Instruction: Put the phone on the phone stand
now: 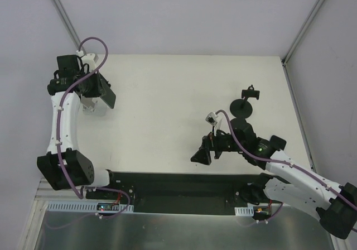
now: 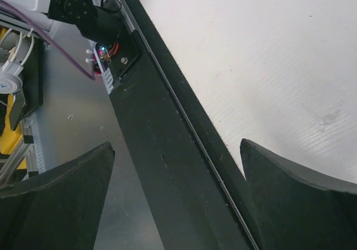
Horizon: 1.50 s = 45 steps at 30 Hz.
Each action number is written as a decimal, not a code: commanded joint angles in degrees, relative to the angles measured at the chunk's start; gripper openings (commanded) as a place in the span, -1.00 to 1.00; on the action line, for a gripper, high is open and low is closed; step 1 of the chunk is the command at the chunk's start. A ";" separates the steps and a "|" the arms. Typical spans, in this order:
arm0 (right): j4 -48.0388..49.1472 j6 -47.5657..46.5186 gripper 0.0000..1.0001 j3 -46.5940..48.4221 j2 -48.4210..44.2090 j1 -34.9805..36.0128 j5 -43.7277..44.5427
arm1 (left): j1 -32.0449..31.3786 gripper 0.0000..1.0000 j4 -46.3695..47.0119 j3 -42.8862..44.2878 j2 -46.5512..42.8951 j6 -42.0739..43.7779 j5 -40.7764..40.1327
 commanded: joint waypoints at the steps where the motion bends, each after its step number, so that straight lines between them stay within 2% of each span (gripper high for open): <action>1: -0.76 1.48 0.93 4.18 -2.87 0.03 -3.82 | 5.67 -1.00 -0.26 5.29 1.92 8.66 1.29; 5: -10.31 -6.92 0.93 7.25 -6.46 -0.05 -2.25 | 5.85 -1.00 1.84 6.44 1.85 13.32 1.62; 6: -11.05 -7.04 0.93 7.08 -7.26 0.03 1.33 | 5.76 -1.00 6.11 3.74 0.71 14.99 1.02; 9: -8.43 -7.13 0.93 5.24 -9.46 -0.05 0.75 | 5.93 -1.00 11.51 0.12 -2.99 18.41 -3.45; 15: -10.00 -7.57 0.93 4.36 -12.54 0.03 4.44 | 7.69 -1.00 10.29 2.48 1.13 23.70 -4.26; 27: -12.46 -9.24 0.93 4.01 -14.65 1.00 7.69 | 12.96 -1.00 7.48 3.45 10.79 23.35 4.88; 45: -13.25 -9.51 0.93 4.01 -14.21 1.00 9.45 | 15.51 -1.00 7.12 6.34 17.57 22.47 5.85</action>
